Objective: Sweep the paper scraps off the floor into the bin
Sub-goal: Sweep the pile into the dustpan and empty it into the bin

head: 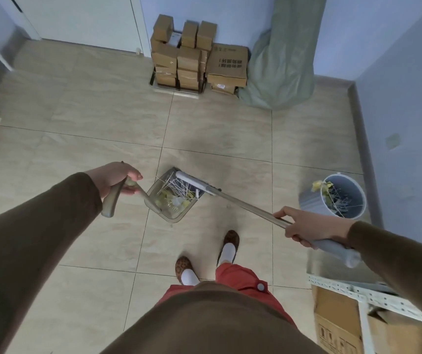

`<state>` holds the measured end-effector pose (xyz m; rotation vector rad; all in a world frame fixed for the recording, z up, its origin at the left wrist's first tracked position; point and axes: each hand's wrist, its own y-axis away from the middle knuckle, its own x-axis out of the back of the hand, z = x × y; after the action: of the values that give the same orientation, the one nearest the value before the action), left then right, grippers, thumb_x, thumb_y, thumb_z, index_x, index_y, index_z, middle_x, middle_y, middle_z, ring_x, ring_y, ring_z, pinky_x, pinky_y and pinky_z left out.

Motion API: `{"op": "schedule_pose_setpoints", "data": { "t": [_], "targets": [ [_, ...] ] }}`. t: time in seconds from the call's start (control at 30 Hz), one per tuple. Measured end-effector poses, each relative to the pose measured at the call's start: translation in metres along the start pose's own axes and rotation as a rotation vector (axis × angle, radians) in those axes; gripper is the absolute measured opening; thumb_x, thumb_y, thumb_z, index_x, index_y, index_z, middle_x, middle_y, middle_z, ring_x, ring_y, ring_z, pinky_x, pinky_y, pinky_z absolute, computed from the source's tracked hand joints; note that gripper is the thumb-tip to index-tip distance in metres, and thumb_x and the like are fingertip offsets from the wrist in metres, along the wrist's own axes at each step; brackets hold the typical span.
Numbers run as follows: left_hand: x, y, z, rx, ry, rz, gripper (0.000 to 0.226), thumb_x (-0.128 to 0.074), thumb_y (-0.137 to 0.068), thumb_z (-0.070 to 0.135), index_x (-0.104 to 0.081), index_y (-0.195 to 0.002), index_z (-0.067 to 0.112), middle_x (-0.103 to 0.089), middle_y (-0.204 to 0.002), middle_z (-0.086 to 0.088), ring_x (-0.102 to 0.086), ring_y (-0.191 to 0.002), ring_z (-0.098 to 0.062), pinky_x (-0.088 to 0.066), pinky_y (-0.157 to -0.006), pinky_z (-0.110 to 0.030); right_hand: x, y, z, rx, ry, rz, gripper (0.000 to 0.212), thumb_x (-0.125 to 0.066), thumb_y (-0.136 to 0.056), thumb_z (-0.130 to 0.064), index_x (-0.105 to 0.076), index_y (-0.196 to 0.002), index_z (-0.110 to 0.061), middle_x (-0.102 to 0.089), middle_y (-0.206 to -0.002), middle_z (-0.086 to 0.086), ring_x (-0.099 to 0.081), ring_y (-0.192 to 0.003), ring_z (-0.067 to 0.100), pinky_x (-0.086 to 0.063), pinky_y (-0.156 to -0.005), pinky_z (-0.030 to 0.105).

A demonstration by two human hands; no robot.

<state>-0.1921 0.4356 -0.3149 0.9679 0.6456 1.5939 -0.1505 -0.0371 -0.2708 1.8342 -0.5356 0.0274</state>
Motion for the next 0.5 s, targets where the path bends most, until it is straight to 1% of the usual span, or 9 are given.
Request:
{"op": "schedule_pose_setpoints", "data": {
  "t": [0.07, 0.23, 0.3, 0.37, 0.47, 0.5],
  "targets": [
    [-0.002, 0.003, -0.006, -0.024, -0.008, 0.007, 0.030, -0.050, -0.087, -0.005, -0.065, -0.112, -0.007, -0.060, -0.126, -0.027, -0.069, -0.107, -0.040, -0.054, -0.099, -0.049, 0.005, 0.009, 0.015, 0.001, -0.053, 0.014, 0.044, -0.054, -0.093, -0.013, -0.045, -0.129, -0.035, -0.055, -0.060, 0.002, -0.045, -0.044, 0.014, -0.038, -0.045, 0.026],
    [-0.017, 0.016, -0.009, -0.084, 0.017, 0.022, 0.032, -0.048, -0.087, -0.008, -0.063, -0.115, -0.007, -0.060, -0.127, -0.025, -0.067, -0.110, -0.042, -0.055, -0.098, -0.047, 0.014, 0.023, 0.040, -0.028, -0.181, 0.070, 0.039, -0.054, -0.095, -0.008, -0.047, -0.125, -0.033, -0.055, -0.065, 0.006, -0.045, -0.048, 0.014, -0.039, -0.043, 0.024],
    [-0.024, 0.021, -0.007, -0.108, 0.073, 0.036, 0.030, -0.047, -0.087, -0.009, -0.061, -0.114, -0.006, -0.060, -0.130, -0.023, -0.068, -0.108, -0.041, -0.056, -0.096, -0.045, 0.015, 0.020, 0.049, -0.042, -0.181, 0.085, 0.040, -0.054, -0.093, -0.009, -0.048, -0.125, -0.031, -0.056, -0.065, 0.007, -0.046, -0.047, 0.014, -0.039, -0.044, 0.024],
    [-0.032, 0.026, -0.004, -0.135, 0.147, 0.051, 0.026, -0.048, -0.087, -0.009, -0.063, -0.108, -0.002, -0.060, -0.132, -0.020, -0.069, -0.105, -0.040, -0.058, -0.093, -0.042, 0.017, 0.017, 0.058, -0.056, -0.213, 0.097, 0.039, -0.052, -0.094, -0.008, -0.047, -0.127, -0.029, -0.055, -0.064, 0.006, -0.046, -0.045, 0.014, -0.039, -0.044, 0.024],
    [-0.049, 0.033, 0.003, -0.172, 0.232, 0.067, 0.023, -0.049, -0.088, -0.009, -0.064, -0.103, 0.001, -0.062, -0.127, -0.019, -0.068, -0.100, -0.038, -0.060, -0.084, -0.040, 0.018, 0.021, 0.075, -0.063, -0.424, 0.095, 0.035, -0.049, -0.097, -0.010, -0.048, -0.127, -0.028, -0.054, -0.068, 0.007, -0.045, -0.046, 0.013, -0.039, -0.044, 0.023],
    [-0.055, 0.035, 0.006, -0.182, 0.258, 0.072, 0.023, -0.048, -0.088, -0.009, -0.064, -0.103, 0.001, -0.062, -0.123, -0.021, -0.067, -0.098, -0.037, -0.060, -0.082, -0.039, 0.016, 0.026, 0.081, -0.056, -0.439, 0.105, 0.034, -0.049, -0.097, -0.010, -0.049, -0.126, -0.029, -0.054, -0.070, 0.008, -0.045, -0.046, 0.012, -0.039, -0.044, 0.023]
  ]
}}
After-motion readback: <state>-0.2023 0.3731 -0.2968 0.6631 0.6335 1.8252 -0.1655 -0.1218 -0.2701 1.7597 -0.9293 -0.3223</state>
